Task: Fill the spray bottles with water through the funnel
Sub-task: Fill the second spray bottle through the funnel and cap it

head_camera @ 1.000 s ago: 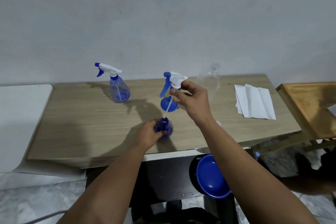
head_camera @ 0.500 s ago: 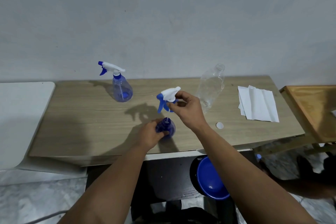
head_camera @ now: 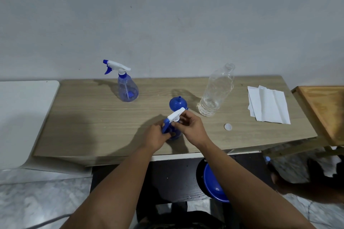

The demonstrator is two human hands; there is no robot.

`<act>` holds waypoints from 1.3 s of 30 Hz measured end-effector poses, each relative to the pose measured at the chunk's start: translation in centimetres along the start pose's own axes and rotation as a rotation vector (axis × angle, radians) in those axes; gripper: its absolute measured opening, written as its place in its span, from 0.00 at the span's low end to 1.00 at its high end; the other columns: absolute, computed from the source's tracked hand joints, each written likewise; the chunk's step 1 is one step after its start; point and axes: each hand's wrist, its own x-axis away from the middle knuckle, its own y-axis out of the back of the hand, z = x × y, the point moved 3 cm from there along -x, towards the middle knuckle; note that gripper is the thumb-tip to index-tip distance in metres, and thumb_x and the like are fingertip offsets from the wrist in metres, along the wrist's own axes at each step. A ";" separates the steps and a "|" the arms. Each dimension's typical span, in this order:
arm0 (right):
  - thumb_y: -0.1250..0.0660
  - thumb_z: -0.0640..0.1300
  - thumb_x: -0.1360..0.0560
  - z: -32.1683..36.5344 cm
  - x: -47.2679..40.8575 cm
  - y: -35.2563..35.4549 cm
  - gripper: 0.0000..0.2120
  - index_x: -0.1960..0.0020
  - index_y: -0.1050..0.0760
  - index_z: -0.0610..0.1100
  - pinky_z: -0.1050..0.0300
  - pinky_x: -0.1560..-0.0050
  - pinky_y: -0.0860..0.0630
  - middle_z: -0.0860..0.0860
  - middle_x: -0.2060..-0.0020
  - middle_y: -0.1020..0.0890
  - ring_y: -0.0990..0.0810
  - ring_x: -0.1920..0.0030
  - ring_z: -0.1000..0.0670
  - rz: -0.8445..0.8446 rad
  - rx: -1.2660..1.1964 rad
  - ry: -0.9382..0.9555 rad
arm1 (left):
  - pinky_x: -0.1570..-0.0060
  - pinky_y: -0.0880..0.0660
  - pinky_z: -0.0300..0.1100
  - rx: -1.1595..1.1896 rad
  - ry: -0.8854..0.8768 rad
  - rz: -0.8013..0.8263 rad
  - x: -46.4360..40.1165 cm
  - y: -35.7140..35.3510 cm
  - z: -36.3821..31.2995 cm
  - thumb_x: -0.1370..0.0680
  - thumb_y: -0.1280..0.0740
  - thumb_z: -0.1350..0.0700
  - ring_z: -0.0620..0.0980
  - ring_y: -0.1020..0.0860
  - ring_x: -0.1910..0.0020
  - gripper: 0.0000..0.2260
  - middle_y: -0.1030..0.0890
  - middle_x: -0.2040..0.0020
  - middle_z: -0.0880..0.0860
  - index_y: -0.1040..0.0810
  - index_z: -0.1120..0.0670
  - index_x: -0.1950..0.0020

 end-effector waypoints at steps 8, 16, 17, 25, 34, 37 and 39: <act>0.27 0.30 0.23 0.3 -0.5 -0.5 0.14 0.38 0.20 0.35 0.57 0.41 0.19 0.43 0.45 0.12 0.13 0.43 0.49 0.015 -0.068 -0.016 | 0.69 0.35 0.39 0.052 0.043 -0.009 0.0 0.2 -0.1 0.29 0.23 0.57 0.46 0.26 0.70 0.11 0.24 0.71 0.44 0.25 0.47 0.61; 0.25 0.31 0.25 -0.2 -0.5 -0.2 0.15 0.40 0.19 0.41 0.49 0.36 0.19 0.43 0.45 0.12 0.14 0.41 0.44 0.050 -0.006 -0.031 | 0.62 0.28 0.42 0.040 0.058 0.015 0.1 0.3 -0.1 0.28 0.25 0.59 0.52 0.20 0.61 0.07 0.18 0.62 0.52 0.18 0.56 0.51; 0.24 0.32 0.25 -0.3 -0.4 -0.1 0.15 0.39 0.20 0.38 0.48 0.36 0.19 0.43 0.45 0.12 0.14 0.40 0.43 0.051 -0.004 -0.030 | 0.60 0.26 0.44 0.046 0.057 0.010 0.2 0.3 0.0 0.28 0.25 0.58 0.52 0.20 0.61 0.08 0.17 0.61 0.53 0.18 0.56 0.51; 0.22 0.34 0.27 -1.1 0.7 -1.0 0.18 0.40 0.21 0.41 0.43 0.39 0.17 0.48 0.48 0.12 0.13 0.44 0.48 -0.060 0.056 -0.003 | 0.60 0.26 0.44 0.066 0.083 0.003 0.4 0.3 0.1 0.29 0.25 0.58 0.52 0.19 0.61 0.05 0.16 0.62 0.52 0.17 0.54 0.54; 0.18 0.40 0.30 -1.0 0.8 -1.5 0.24 0.39 0.23 0.48 0.48 0.45 0.16 0.51 0.54 0.13 0.13 0.51 0.53 -0.159 0.186 -0.001 | 0.56 0.23 0.50 0.053 0.115 -0.013 0.4 0.5 0.2 0.30 0.28 0.63 0.58 0.18 0.57 0.07 0.16 0.59 0.58 0.17 0.57 0.54; 0.18 0.40 0.31 -1.1 0.7 -1.4 0.27 0.37 0.25 0.50 0.47 0.46 0.16 0.52 0.54 0.14 0.13 0.52 0.53 -0.144 0.207 -0.020 | 0.60 0.26 0.44 0.046 0.120 -0.017 0.7 0.5 0.0 0.29 0.28 0.63 0.56 0.18 0.57 0.07 0.15 0.58 0.58 0.17 0.58 0.51; 0.20 0.38 0.31 -1.1 0.8 -1.3 0.30 0.33 0.26 0.52 0.48 0.43 0.16 0.51 0.53 0.14 0.13 0.49 0.51 -0.091 0.151 -0.022 | 0.64 0.31 0.41 0.000 0.098 -0.038 0.9 0.8 -0.3 0.28 0.28 0.61 0.57 0.18 0.57 0.08 0.15 0.57 0.57 0.16 0.59 0.49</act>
